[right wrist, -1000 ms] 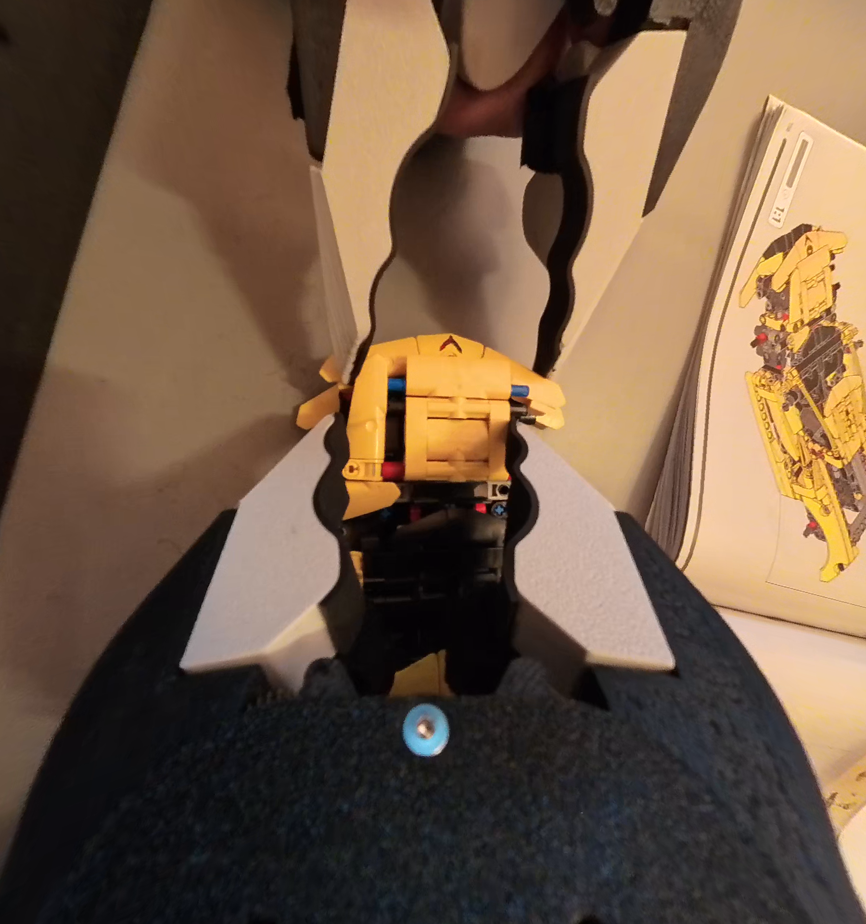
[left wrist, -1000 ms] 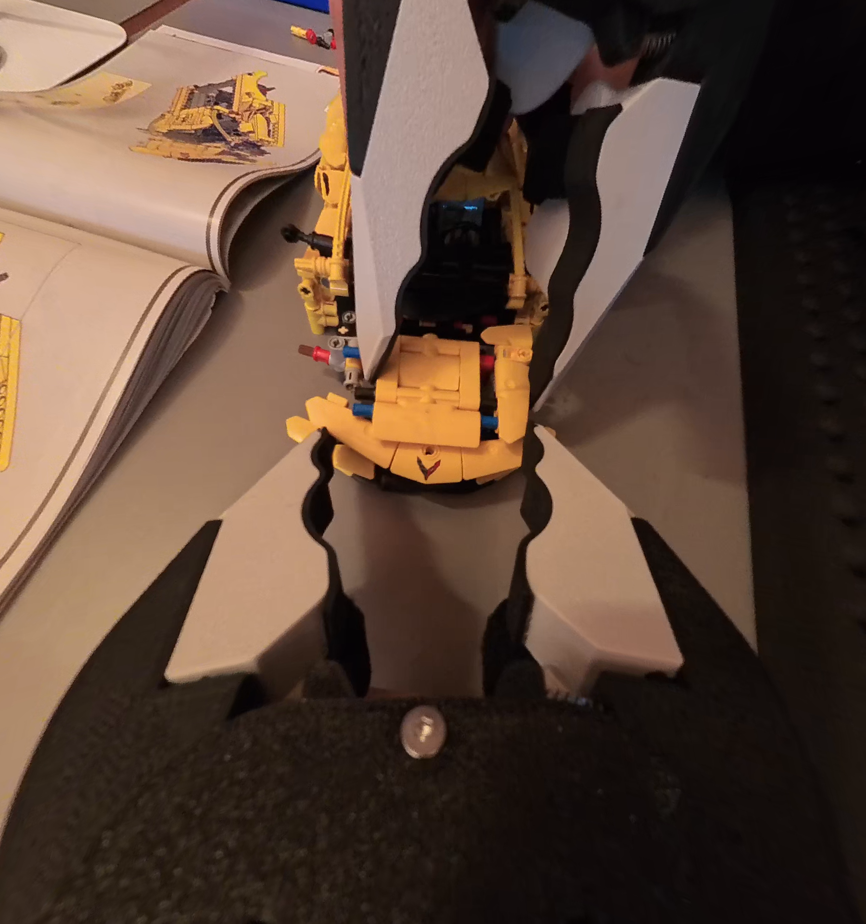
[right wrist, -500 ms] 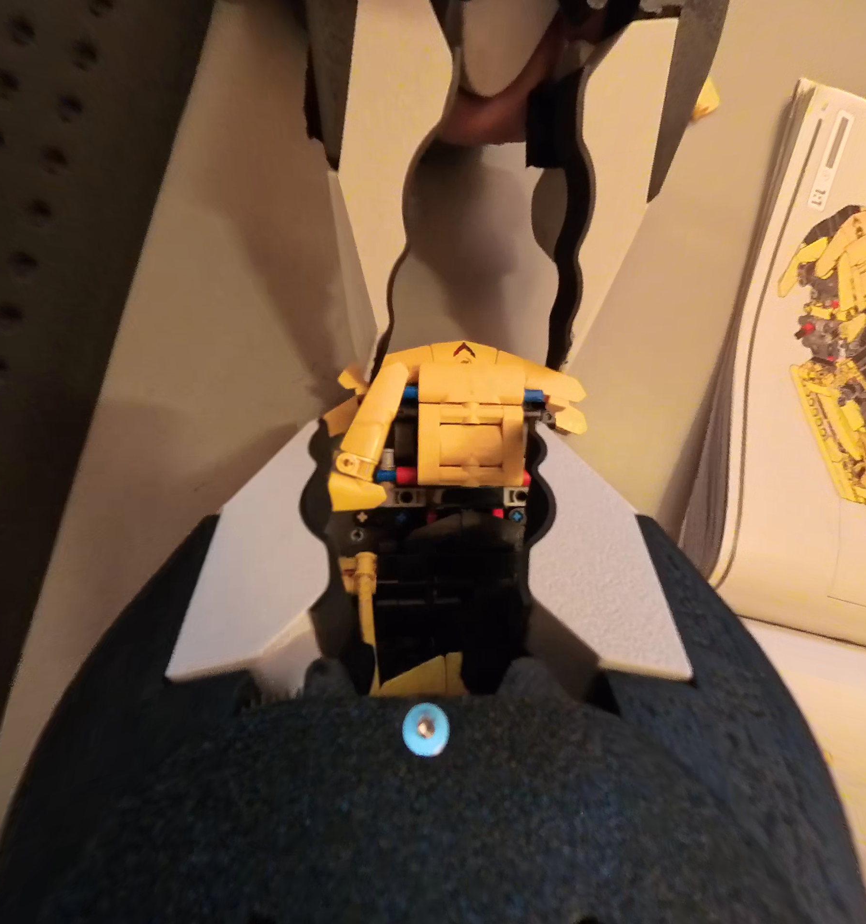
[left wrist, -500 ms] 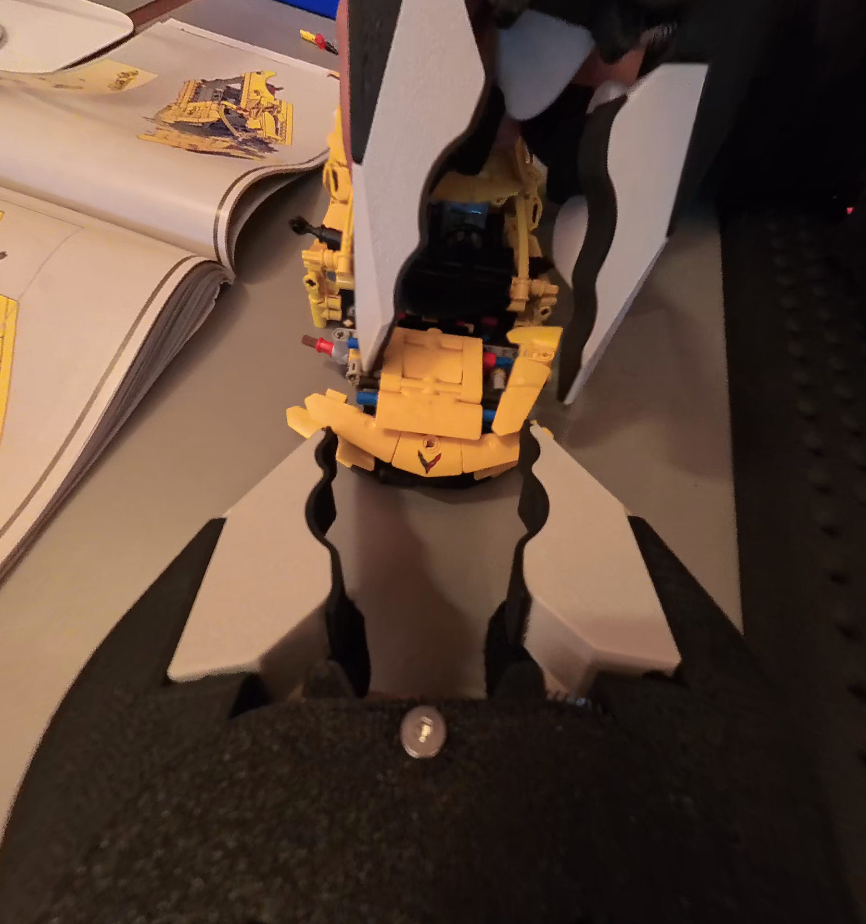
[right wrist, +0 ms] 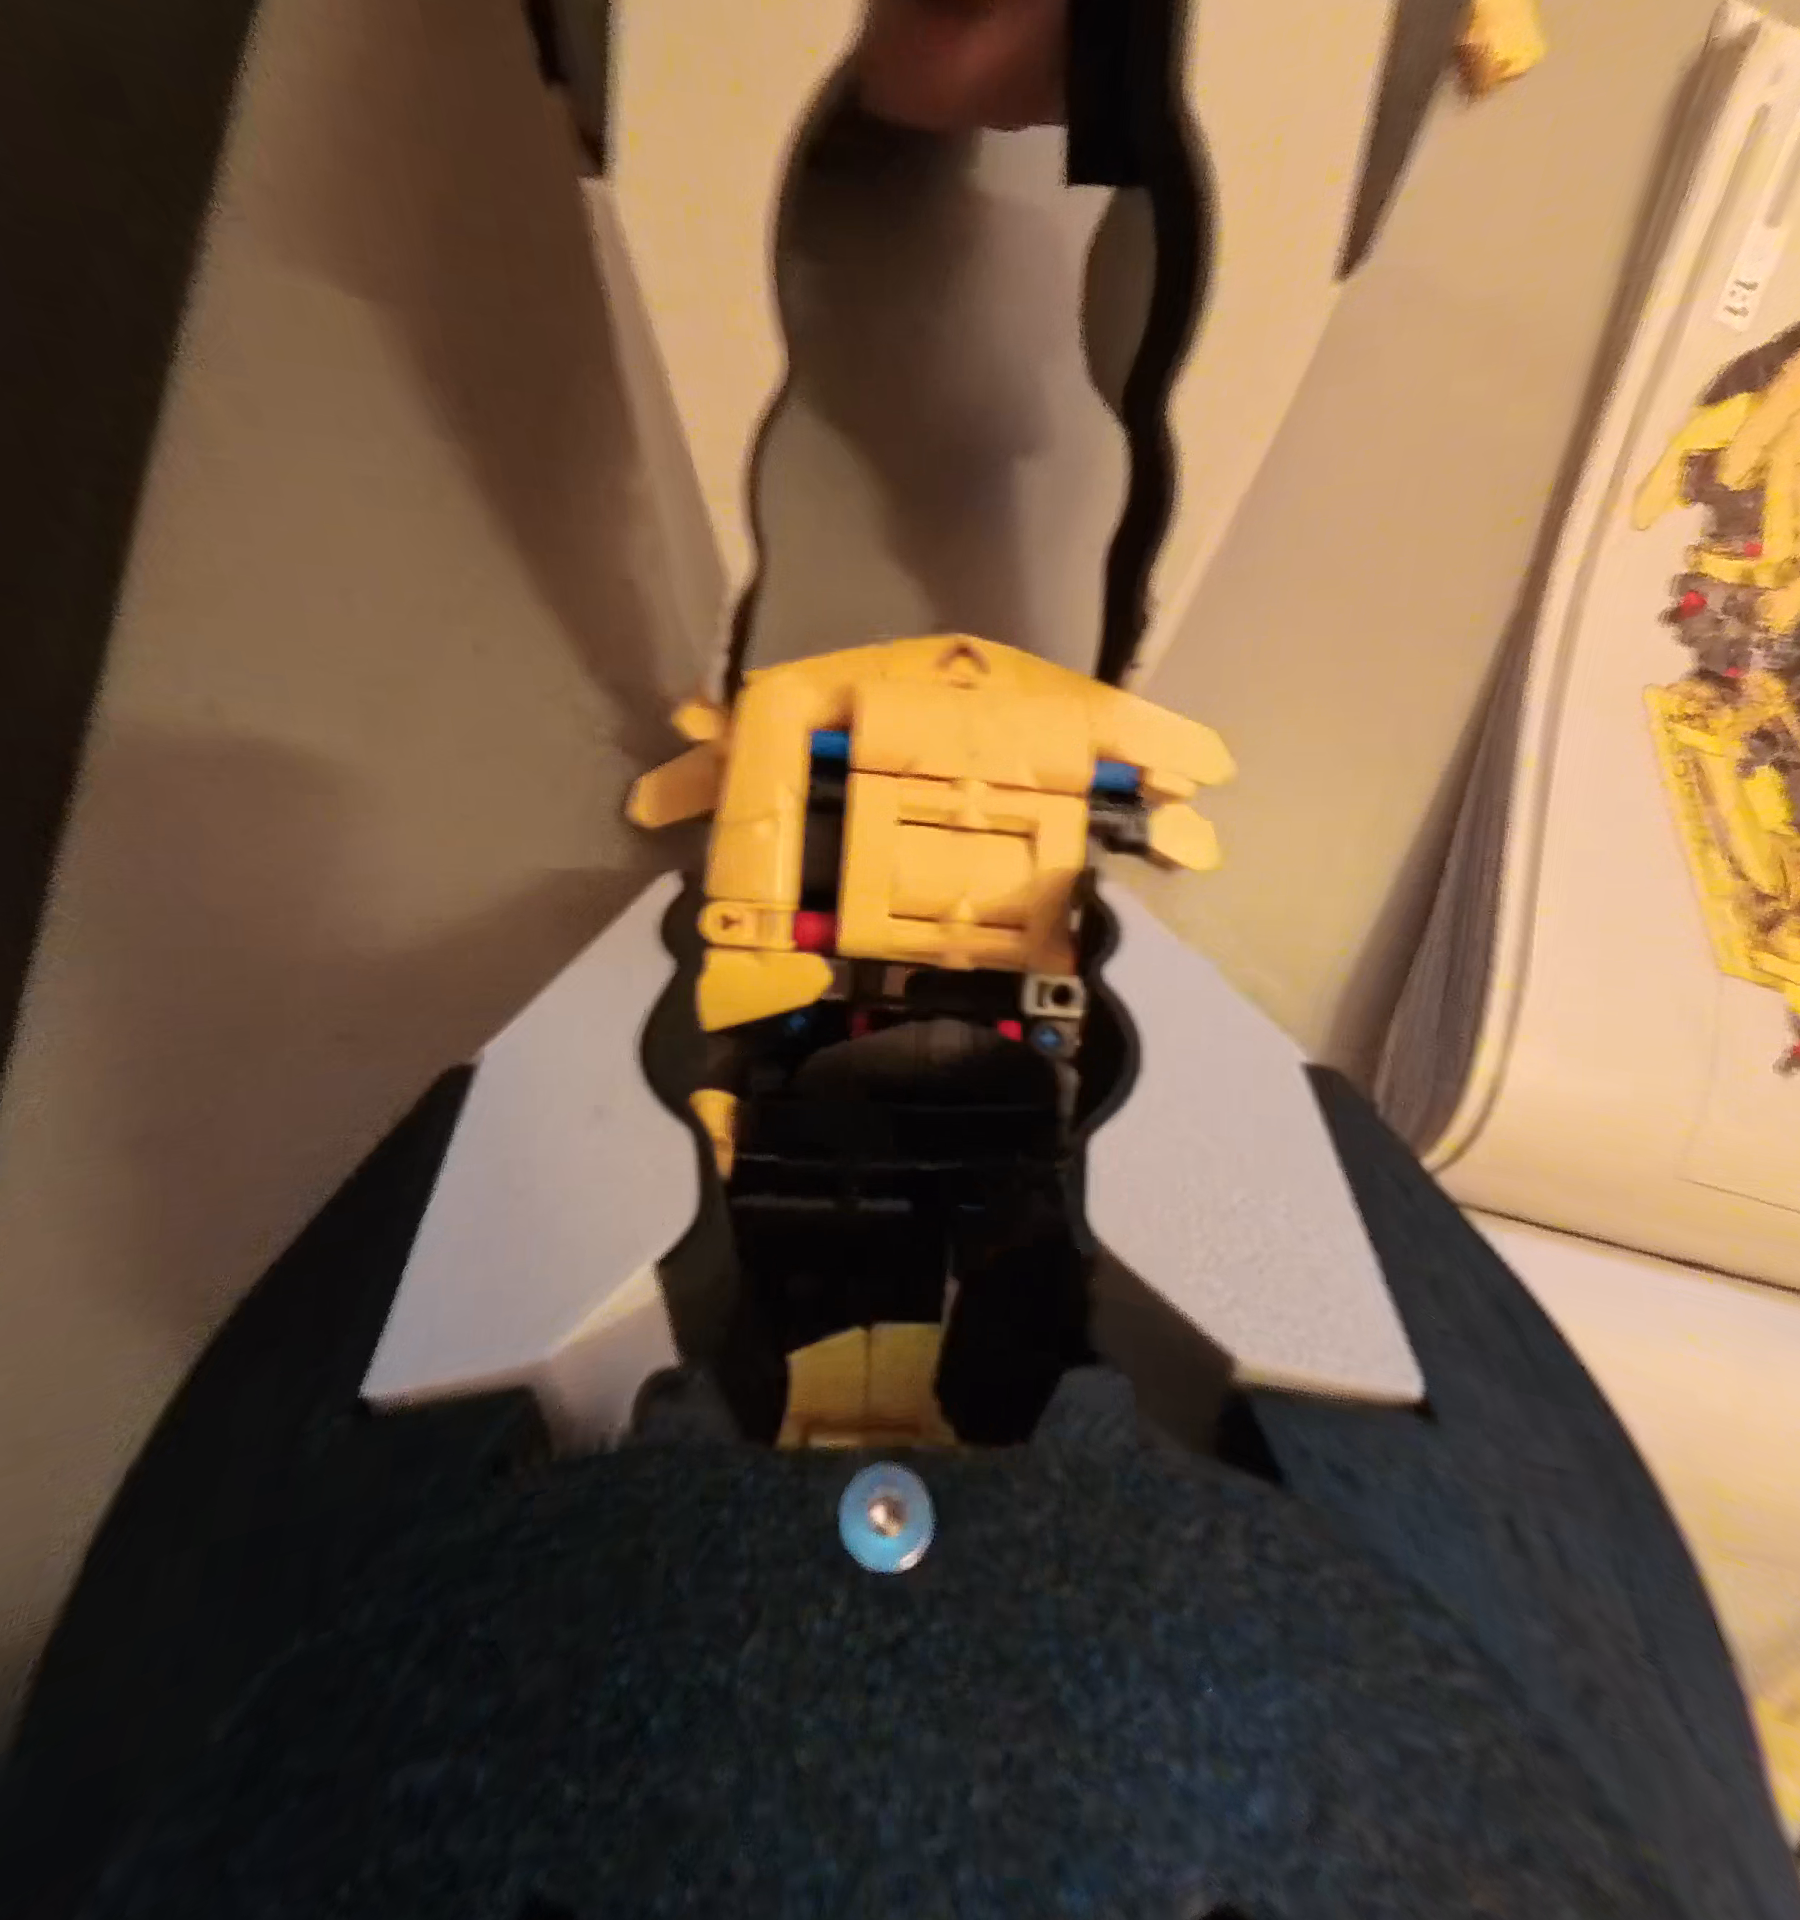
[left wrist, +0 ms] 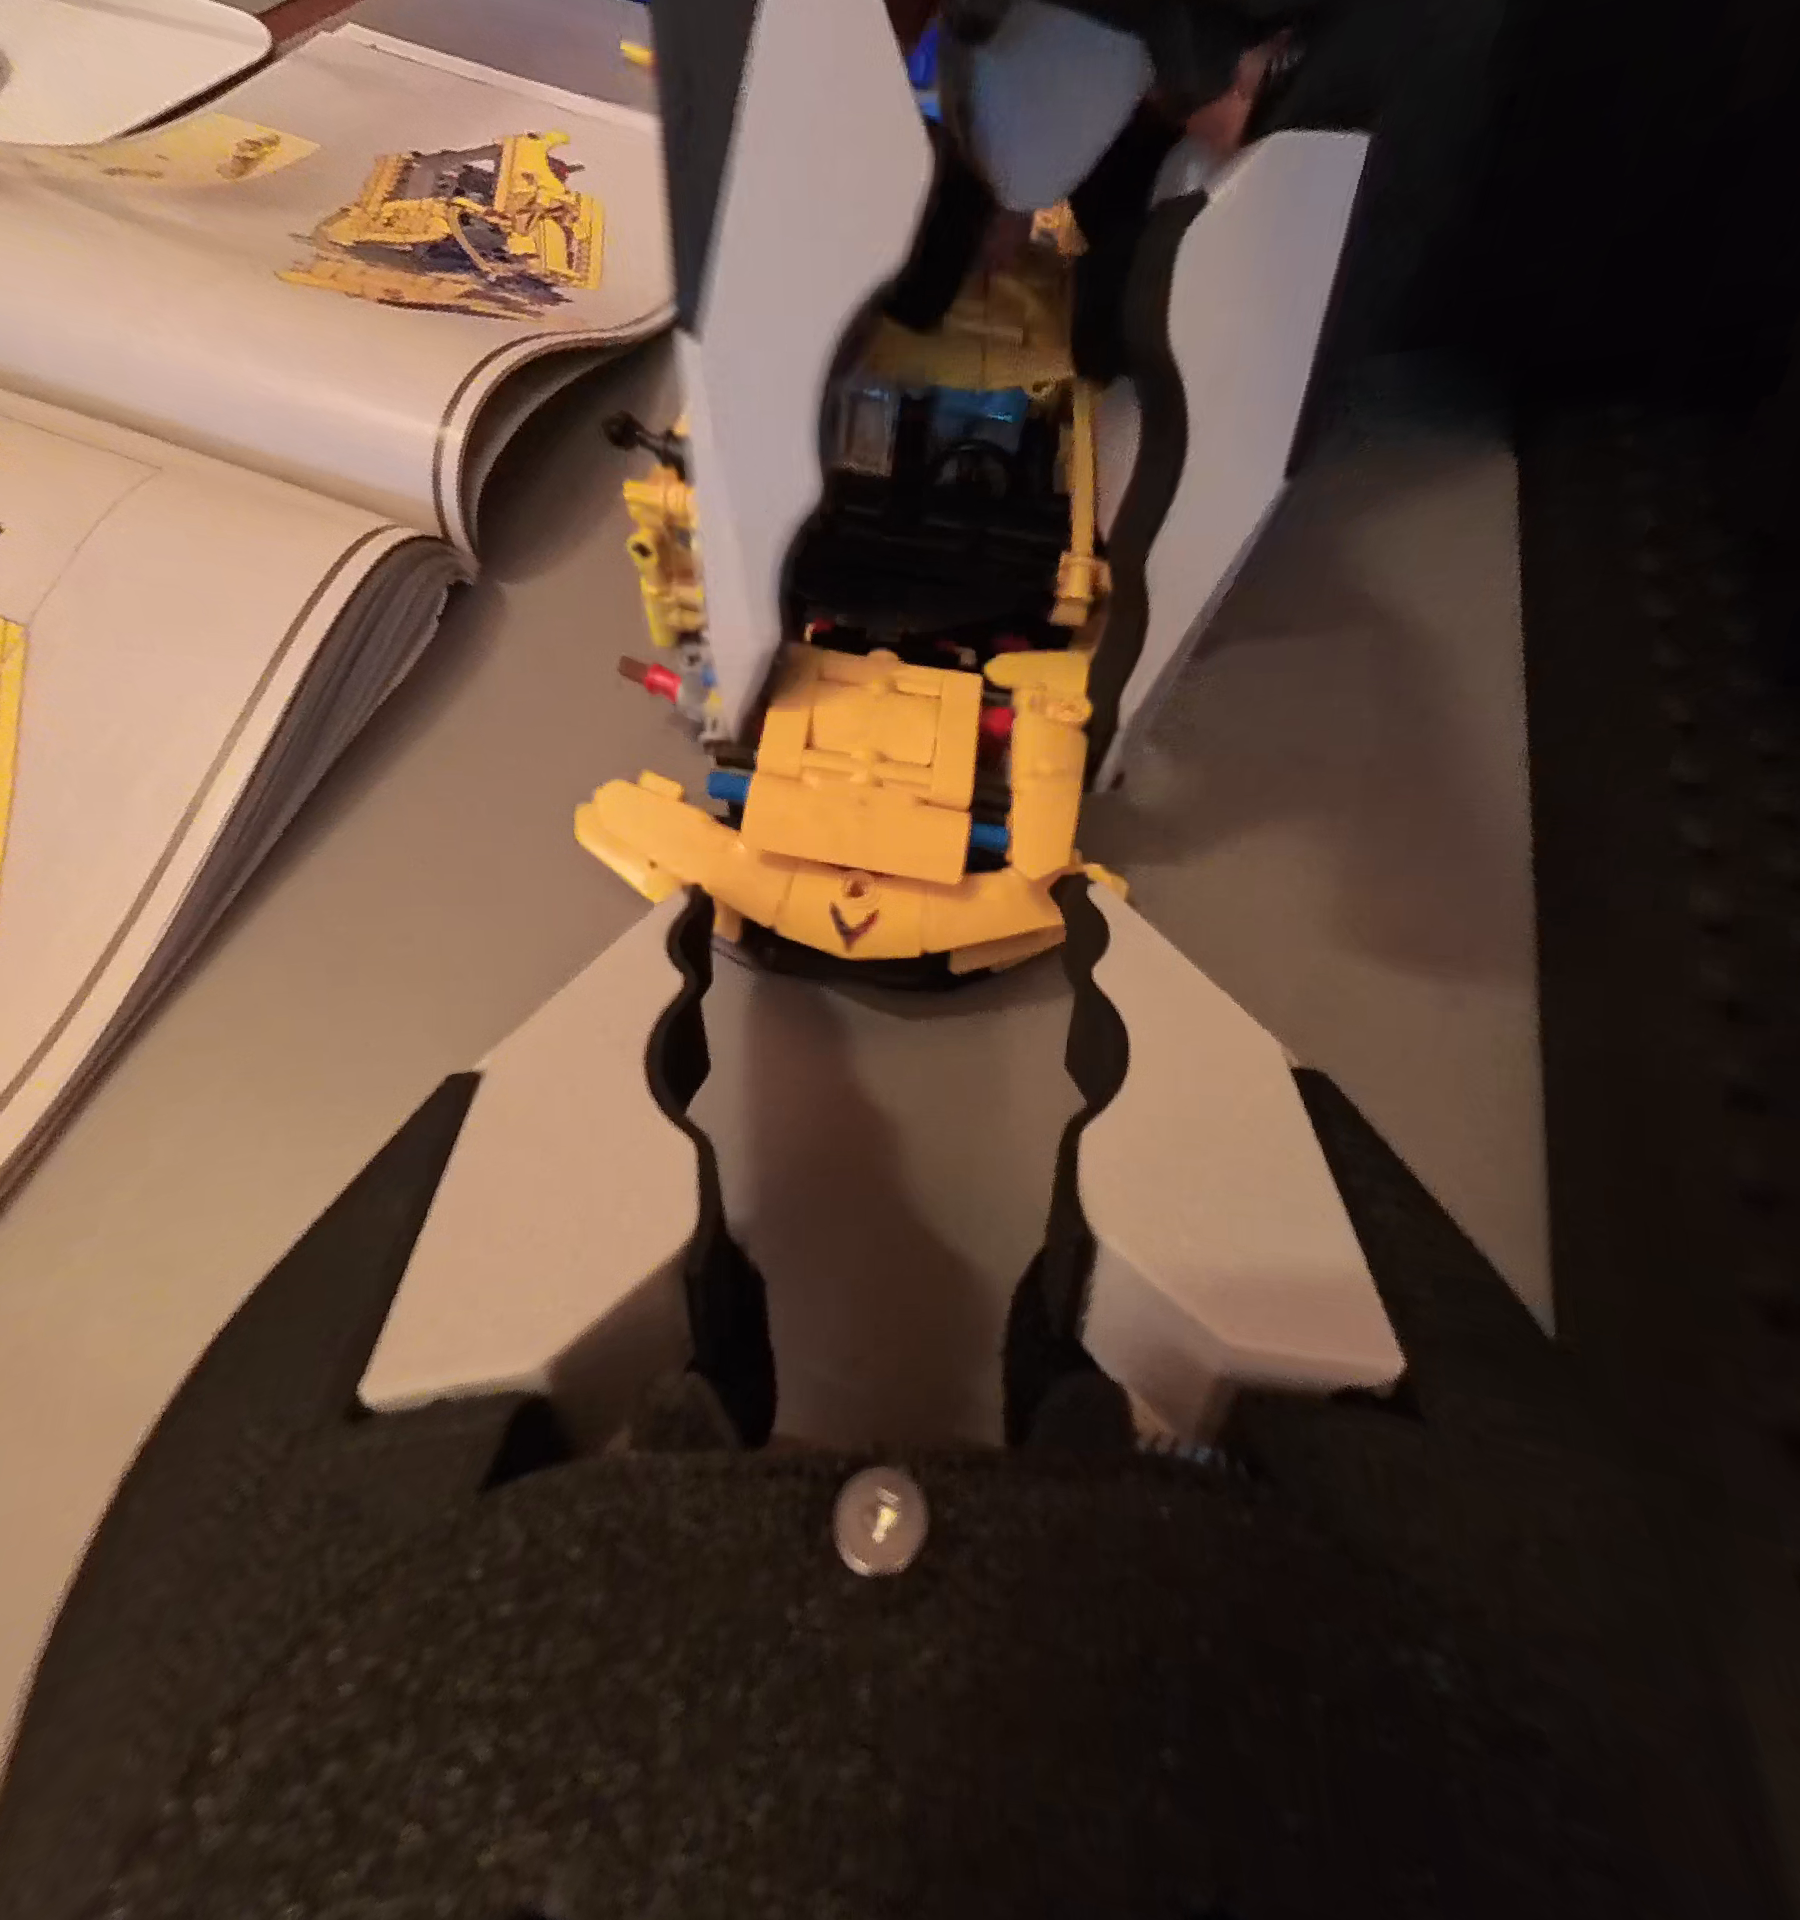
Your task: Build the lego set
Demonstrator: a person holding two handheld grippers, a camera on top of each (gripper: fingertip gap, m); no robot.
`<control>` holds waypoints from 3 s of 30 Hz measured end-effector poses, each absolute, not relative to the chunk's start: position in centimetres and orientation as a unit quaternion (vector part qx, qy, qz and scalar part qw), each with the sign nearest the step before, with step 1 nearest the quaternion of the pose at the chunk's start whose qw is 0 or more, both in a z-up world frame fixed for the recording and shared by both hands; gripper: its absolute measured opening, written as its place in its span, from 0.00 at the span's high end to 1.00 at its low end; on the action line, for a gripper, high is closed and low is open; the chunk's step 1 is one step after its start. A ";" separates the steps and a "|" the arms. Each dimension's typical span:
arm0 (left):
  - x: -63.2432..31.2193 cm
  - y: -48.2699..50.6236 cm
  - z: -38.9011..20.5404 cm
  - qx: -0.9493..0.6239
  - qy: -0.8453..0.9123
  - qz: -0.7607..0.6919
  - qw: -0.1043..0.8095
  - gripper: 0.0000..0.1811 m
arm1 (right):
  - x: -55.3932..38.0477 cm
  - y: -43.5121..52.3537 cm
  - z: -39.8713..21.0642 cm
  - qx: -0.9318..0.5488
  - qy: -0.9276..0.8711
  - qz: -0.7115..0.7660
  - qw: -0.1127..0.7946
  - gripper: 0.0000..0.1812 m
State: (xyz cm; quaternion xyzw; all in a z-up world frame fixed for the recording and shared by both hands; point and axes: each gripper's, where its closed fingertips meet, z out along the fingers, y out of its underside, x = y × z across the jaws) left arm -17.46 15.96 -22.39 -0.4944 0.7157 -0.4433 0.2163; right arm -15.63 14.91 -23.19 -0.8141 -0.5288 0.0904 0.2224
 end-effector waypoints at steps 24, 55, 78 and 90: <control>-16.2 16.3 -21.7 -0.476 0.716 -0.450 0.241 0.55 | -15.7 14.9 -23.2 -0.819 -0.515 0.108 0.228 0.61; -18.2 14.4 -21.2 -0.432 0.752 -0.406 0.288 0.81 | -17.0 13.9 -20.7 -0.797 -0.523 0.066 0.295 0.72; -18.3 12.8 -20.2 -0.540 0.641 -0.535 0.108 1.00 | -17.0 12.4 -22.0 -0.803 -0.534 0.028 0.264 0.81; -18.8 13.9 -20.3 -0.642 0.408 -0.642 -0.100 1.00 | -17.4 13.3 -22.1 -0.792 -0.538 -0.011 0.289 0.90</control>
